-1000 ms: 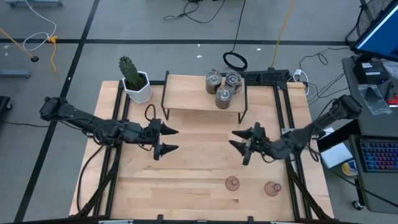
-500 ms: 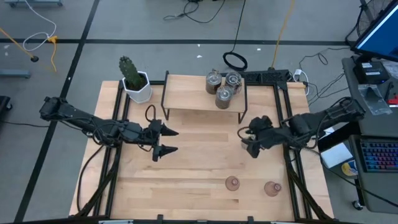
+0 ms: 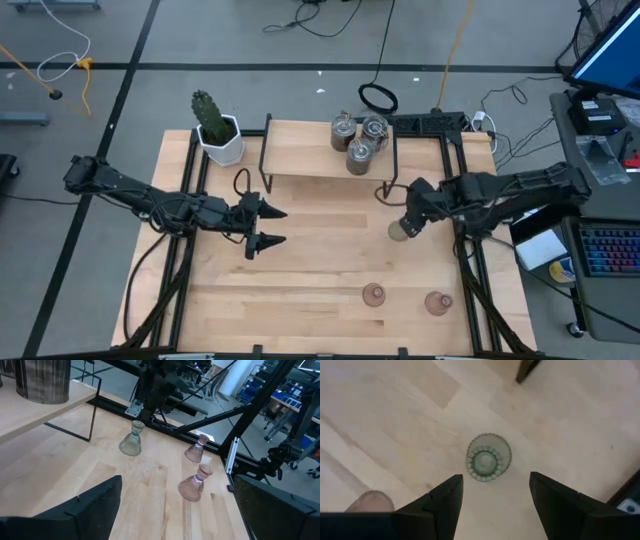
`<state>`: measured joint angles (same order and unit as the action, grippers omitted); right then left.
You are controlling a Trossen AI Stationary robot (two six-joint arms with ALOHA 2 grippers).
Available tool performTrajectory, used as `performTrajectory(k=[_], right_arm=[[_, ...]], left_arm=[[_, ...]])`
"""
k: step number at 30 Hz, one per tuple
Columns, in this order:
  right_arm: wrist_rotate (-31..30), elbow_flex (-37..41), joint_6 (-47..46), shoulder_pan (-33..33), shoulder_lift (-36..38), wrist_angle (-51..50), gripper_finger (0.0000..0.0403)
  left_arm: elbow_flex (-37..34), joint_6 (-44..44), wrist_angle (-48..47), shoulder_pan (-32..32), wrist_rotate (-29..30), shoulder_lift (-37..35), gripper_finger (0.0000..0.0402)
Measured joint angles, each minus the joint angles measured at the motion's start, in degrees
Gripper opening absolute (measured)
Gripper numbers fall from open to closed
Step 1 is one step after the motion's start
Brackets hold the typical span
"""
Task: Pick & Place candle stick holders
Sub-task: Put the green vase candle holder on the shelf
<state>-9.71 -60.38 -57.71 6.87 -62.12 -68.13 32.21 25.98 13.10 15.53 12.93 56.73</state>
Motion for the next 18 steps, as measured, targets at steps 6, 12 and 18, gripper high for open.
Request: performTrajectory(k=[6, 12, 18], right_arm=[[4.0, 5.2, 0.1, -5.6, 0.0, 1.7, 0.0219], [7.1, 9.2, 2.1, -8.3, 0.0, 8.9, 0.0219], [7.0, 11.7, 2.9, -10.3, 0.0, 11.3, 0.0221]], left_arm=[[0.0, 0.0, 0.0, 0.0, 0.0, 0.0, 0.0385], [0.0, 0.0, 0.0, 0.0, 0.0, 0.0, 0.0376], [0.0, 0.0, 0.0, 0.0, 0.0, 0.0, 0.0368]])
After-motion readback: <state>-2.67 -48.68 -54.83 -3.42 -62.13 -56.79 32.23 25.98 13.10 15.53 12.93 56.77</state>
